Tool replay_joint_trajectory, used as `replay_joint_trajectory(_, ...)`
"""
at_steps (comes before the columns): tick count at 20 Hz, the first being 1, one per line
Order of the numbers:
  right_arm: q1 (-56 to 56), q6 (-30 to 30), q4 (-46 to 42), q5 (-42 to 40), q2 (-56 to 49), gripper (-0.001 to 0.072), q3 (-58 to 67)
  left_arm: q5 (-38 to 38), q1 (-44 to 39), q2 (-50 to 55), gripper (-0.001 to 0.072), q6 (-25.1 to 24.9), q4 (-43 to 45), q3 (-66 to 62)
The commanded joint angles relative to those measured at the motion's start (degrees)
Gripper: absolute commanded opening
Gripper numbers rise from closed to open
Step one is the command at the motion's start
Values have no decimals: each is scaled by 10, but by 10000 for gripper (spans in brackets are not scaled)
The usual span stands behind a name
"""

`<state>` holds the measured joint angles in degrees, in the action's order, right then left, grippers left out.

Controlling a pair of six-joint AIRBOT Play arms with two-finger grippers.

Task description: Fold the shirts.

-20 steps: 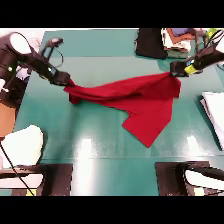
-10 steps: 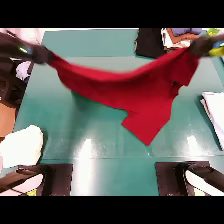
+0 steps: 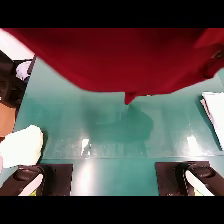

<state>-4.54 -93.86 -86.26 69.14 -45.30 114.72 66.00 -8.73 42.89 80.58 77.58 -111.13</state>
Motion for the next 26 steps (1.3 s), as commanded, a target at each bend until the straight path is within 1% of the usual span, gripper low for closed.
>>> replay_joint_trajectory(1, 0, -17, -29, 43, -17, 21, 50, -17, 0, -10, 28, 5, 2, -9)
replay_joint_trajectory(4, 0, -18, -22, 103, -86, 22, 74, 13, 0, 37, 28, 6, 2, -7)
replay_joint_trajectory(7, 0, -19, 2, 112, -160, 21, 8, 100, 0, 121, 28, 6, 2, 18)
replay_joint_trajectory(9, 0, -18, 13, 127, -226, 21, -38, 155, 0, 189, 28, 6, 2, 61)
replay_joint_trajectory(11, 0, -14, 13, 128, -300, 22, -73, 175, 0, 260, 29, 6, -2, 127)
replay_joint_trajectory(12, 0, -9, 13, 120, -335, 21, -87, 164, 0, 295, 29, 4, -2, 160)
replay_joint_trajectory(14, 0, -8, 12, 89, -403, 22, -99, 90, 0, 369, 29, 0, -1, 210)
replay_joint_trajectory(15, 0, -8, 13, 72, -435, 22, -95, 44, 0, 406, 29, -13, -1, 218)
replay_joint_trajectory(17, 0, -8, 22, 58, -487, 23, -66, -25, 0, 463, 29, -16, -1, 216)
replay_joint_trajectory(19, 0, -7, 49, 65, -529, 24, -24, -65, 0, 494, 29, -16, -1, 216)
replay_joint_trajectory(20, 0, -7, 58, 68, -546, 84, -3, -71, 0, 501, 30, -16, -1, 216)
replay_joint_trajectory(21, 0, -8, 57, 75, -558, 368, 16, -68, 0, 502, 64, -16, 0, 216)
replay_joint_trajectory(22, 0, -8, 57, 82, -565, 482, 32, -57, 2, 501, 303, -16, 4, 213)
replay_joint_trajectory(23, 5, -8, 57, 87, -562, 482, 37, -27, 7, 499, 461, -13, 14, 204)
replay_joint_trajectory(24, 11, -8, 57, 93, -550, 482, 28, 19, 19, 494, 461, -7, 15, 194)
replay_joint_trajectory(26, 27, -3, 57, 106, -499, 482, -36, 75, 50, 466, 462, 0, 15, 203)
